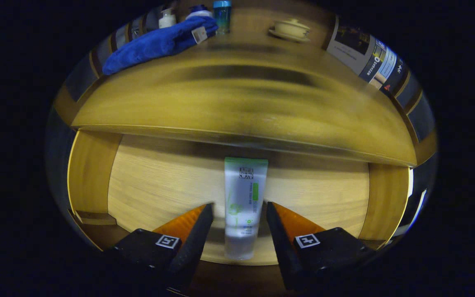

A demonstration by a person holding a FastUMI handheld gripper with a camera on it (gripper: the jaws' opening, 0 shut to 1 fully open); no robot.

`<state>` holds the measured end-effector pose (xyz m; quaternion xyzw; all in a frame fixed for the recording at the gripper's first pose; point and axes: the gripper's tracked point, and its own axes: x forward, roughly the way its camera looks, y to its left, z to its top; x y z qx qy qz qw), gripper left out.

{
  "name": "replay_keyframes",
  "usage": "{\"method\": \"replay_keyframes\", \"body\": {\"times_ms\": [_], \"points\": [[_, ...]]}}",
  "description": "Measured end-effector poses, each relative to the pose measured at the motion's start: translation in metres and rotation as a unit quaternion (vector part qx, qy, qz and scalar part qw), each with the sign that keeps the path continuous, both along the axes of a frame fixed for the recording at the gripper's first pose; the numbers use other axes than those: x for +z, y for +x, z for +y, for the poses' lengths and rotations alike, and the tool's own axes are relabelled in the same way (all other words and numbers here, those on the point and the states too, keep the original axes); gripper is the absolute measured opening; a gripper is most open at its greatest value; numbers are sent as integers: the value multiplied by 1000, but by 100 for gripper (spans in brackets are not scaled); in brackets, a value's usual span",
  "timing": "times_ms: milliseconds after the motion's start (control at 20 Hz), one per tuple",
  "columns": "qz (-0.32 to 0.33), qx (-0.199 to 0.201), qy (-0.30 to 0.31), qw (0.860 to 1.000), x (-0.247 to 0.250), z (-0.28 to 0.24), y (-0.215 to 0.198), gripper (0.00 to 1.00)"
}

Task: Pull open the drawer, take out the items inside it, and place them on the countertop above the cabinet.

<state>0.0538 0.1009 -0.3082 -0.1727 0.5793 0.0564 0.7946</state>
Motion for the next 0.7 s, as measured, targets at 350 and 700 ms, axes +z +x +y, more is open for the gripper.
{"method": "replay_keyframes", "body": {"times_ms": [350, 700], "points": [[7, -3, 6, 1000, 27, 15, 2, 51], [-13, 2, 40, 999, 95, 32, -2, 47]]}}
